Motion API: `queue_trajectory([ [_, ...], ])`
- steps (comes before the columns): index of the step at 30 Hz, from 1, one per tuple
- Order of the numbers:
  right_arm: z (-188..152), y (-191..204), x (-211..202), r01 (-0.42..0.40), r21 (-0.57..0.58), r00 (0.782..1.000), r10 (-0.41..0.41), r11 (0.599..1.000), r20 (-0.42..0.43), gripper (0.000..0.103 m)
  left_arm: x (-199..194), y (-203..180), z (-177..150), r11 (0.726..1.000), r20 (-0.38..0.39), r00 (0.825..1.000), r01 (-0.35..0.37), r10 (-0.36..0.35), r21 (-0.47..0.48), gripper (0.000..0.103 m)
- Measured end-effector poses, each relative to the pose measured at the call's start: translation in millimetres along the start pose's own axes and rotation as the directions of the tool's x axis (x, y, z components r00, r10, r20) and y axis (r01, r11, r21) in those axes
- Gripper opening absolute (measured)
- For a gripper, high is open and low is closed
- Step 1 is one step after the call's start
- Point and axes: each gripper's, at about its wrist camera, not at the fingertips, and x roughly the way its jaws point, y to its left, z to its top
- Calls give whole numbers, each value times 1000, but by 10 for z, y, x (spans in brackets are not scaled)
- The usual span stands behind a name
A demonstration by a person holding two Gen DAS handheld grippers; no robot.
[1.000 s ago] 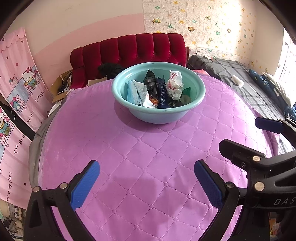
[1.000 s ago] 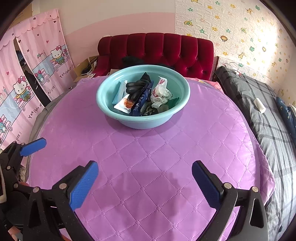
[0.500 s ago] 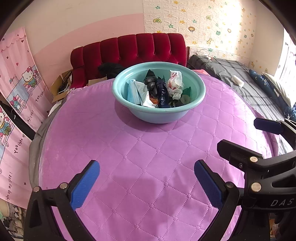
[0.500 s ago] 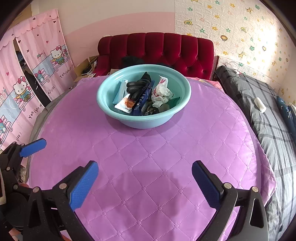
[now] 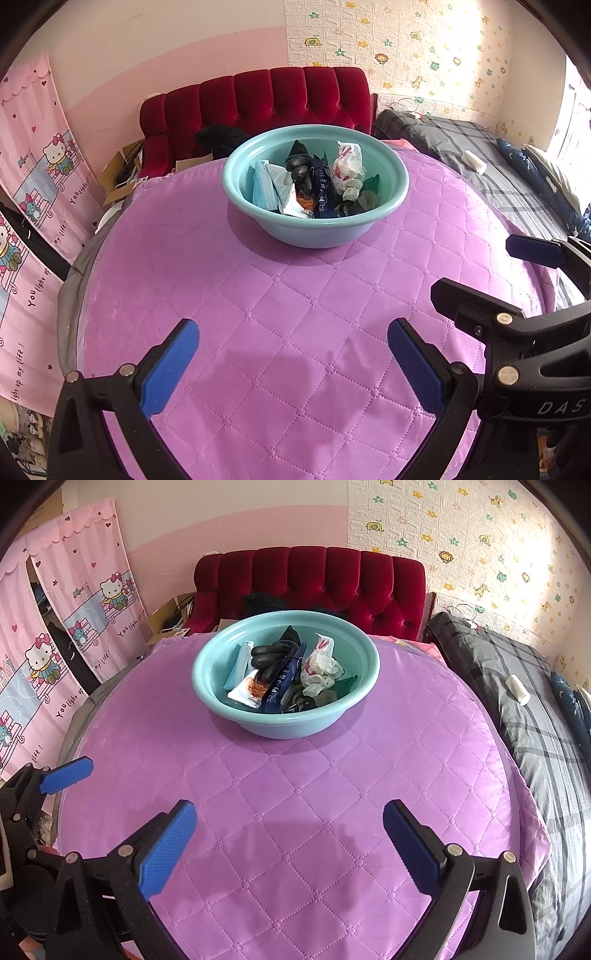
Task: Organize soft objects
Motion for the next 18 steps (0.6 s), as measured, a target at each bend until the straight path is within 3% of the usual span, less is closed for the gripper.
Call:
queue_trajectory([
  [18,50,0,-10,3,2,1000,-3,1000,2,103,4,0,26,1000,0,1000,3,-3,1,103],
])
